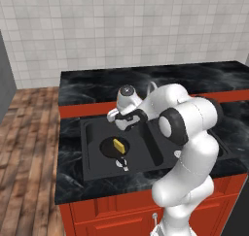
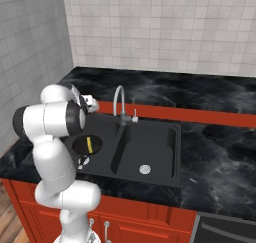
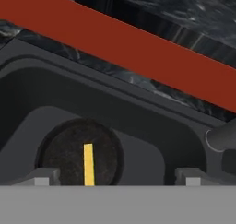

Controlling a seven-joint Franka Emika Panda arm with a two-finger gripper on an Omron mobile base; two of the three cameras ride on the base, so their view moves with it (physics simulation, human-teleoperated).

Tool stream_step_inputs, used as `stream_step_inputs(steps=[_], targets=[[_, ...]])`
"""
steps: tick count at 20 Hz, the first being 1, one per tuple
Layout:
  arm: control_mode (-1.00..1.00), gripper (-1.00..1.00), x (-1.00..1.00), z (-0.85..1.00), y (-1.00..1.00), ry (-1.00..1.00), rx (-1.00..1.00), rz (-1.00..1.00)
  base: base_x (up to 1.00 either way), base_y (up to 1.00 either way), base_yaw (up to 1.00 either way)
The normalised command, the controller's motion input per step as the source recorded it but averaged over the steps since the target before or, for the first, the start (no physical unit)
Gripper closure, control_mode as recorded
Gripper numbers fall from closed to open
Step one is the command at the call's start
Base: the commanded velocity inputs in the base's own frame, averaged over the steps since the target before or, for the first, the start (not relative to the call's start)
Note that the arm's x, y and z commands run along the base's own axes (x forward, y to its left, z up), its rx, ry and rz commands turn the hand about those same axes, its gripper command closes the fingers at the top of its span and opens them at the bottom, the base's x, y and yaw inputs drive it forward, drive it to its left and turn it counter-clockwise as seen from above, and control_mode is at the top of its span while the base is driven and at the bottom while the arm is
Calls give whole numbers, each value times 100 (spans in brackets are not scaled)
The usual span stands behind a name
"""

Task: Pick the pan and sponge and place them into the sink. Then turn on the water.

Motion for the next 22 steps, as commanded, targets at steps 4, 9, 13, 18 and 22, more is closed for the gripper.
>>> stream_step_inputs(steps=[4, 9, 13, 18, 22], targets=[[-100, -100, -7, 43, -22, -3, 2, 0, 0, 0, 0], [-100, -100, -11, 22, -25, -3, 0, 0, 0, 0, 0], [-100, -100, -19, 9, -22, -3, 0, 0, 0, 0, 0], [-100, -100, -29, 0, -18, -4, 0, 0, 0, 0, 0], [-100, -100, -33, 0, -17, -4, 0, 0, 0, 0, 0]])
